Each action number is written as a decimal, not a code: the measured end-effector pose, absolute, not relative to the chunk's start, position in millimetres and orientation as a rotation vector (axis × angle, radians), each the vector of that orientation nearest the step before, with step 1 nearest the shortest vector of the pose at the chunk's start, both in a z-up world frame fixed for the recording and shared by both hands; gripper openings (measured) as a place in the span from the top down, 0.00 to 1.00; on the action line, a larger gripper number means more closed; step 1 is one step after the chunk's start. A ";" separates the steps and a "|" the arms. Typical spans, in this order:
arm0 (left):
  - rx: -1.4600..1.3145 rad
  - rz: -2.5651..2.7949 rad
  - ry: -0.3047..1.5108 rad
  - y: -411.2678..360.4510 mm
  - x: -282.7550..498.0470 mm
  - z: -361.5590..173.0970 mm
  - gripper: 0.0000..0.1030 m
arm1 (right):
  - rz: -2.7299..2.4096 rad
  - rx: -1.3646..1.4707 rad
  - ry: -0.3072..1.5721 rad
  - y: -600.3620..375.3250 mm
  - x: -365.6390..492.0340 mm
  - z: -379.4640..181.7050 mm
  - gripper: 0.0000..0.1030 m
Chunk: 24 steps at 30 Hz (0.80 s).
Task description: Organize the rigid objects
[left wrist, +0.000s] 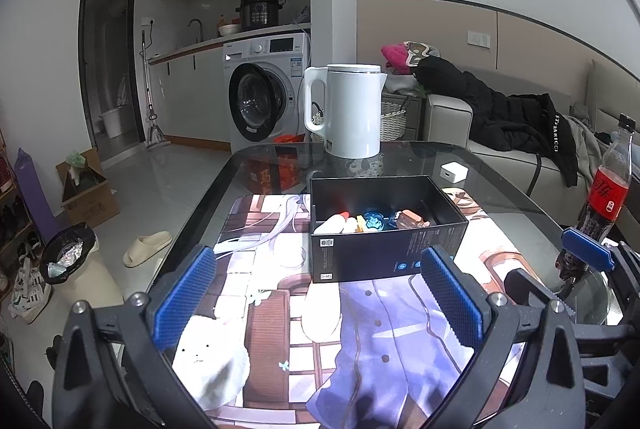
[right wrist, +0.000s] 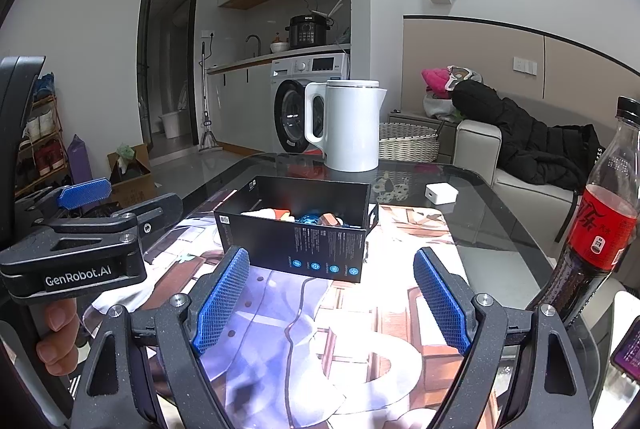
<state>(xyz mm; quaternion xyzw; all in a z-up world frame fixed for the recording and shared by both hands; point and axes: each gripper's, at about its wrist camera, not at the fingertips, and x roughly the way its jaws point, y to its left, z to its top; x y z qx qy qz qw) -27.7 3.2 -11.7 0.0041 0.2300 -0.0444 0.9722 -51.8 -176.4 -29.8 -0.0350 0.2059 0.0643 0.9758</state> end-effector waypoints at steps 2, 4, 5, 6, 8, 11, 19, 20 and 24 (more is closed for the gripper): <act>0.012 -0.089 0.462 2.2 -27.8 -11.3 0.00 | 0.130 -0.071 0.413 -176.7 -51.6 -29.6 0.16; 0.012 -0.092 0.461 1.6 -27.8 -11.1 0.00 | 0.133 -0.072 0.415 -177.0 -51.5 -30.2 0.16; 0.012 -0.092 0.461 1.4 -27.5 -11.0 0.00 | 0.132 -0.073 0.415 -177.2 -51.2 -30.5 0.16; 0.012 -0.091 0.461 1.3 -27.4 -11.0 0.00 | 0.133 -0.073 0.415 -177.3 -51.0 -30.5 0.16; 0.012 -0.093 0.460 1.0 -27.9 -10.8 0.00 | 0.134 -0.072 0.418 -177.7 -50.9 -30.8 0.16; 0.011 -0.094 0.461 1.1 -27.9 -10.6 0.00 | 0.135 -0.074 0.420 -177.7 -50.7 -30.1 0.16; 0.010 -0.091 0.460 1.1 -28.2 -10.4 0.00 | 0.136 -0.076 0.423 -177.1 -50.2 -30.1 0.16; 0.011 -0.091 0.460 1.4 -28.3 -10.4 0.00 | 0.137 -0.077 0.424 -176.8 -49.9 -30.1 0.16; 0.005 -0.098 0.453 1.4 -30.1 -10.3 0.00 | 0.138 -0.078 0.423 -177.1 -49.8 -29.8 0.16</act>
